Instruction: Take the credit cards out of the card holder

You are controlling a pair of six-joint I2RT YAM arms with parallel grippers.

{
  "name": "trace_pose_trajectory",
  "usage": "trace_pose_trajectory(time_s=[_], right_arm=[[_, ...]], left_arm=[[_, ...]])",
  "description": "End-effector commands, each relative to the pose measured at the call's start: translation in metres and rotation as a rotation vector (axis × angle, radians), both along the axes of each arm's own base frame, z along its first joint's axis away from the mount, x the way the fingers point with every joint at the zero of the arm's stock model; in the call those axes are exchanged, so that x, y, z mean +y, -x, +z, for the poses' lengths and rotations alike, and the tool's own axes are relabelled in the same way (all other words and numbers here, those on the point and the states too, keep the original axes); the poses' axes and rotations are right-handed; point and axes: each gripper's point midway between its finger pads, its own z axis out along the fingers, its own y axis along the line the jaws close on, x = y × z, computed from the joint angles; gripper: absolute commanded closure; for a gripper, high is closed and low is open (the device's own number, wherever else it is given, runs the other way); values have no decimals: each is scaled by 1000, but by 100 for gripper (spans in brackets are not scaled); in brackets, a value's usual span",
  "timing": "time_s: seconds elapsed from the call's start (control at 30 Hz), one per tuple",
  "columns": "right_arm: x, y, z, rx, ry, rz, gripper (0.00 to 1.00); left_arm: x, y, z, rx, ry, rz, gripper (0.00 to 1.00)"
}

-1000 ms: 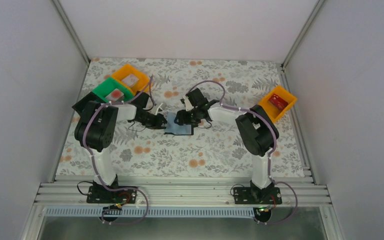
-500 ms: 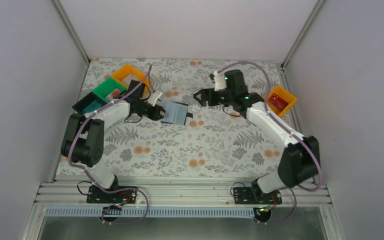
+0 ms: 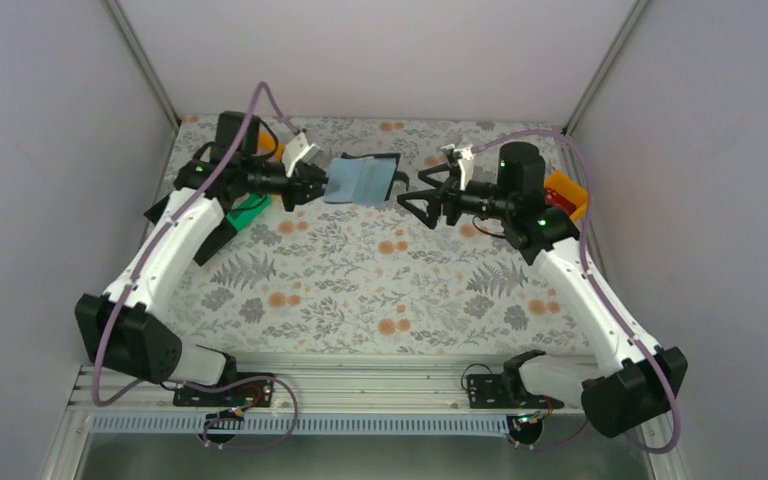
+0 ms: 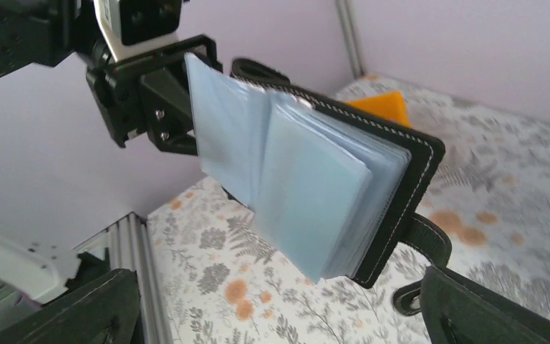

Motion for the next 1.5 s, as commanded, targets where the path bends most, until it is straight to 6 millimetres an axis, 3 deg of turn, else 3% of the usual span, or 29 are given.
trace_pose_trajectory(time_s=[0.0, 0.17, 0.37, 0.7, 0.9, 1.13, 1.37, 1.47], right_arm=[[3, 33, 57, -191, -54, 149, 1], [5, 39, 98, -279, -90, 176, 1], [20, 34, 102, -273, -82, 210, 12], [22, 44, 101, -302, -78, 268, 35], [42, 46, 95, -264, -86, 305, 35], [66, 61, 107, -304, -98, 329, 32], [86, 55, 109, -287, -100, 303, 55], [94, 58, 111, -276, -115, 330, 78]], left_arm=[[-3, 47, 63, -94, 87, -155, 98], [0, 70, 111, -168, 131, -189, 98], [1, 86, 135, -206, 170, -224, 98], [1, 94, 143, -241, 186, -261, 98], [-1, 92, 146, -235, 206, -271, 98], [-2, 91, 139, -213, 209, -271, 98], [-2, 93, 139, -209, 214, -275, 98], [-1, 91, 135, -203, 208, -266, 98]])
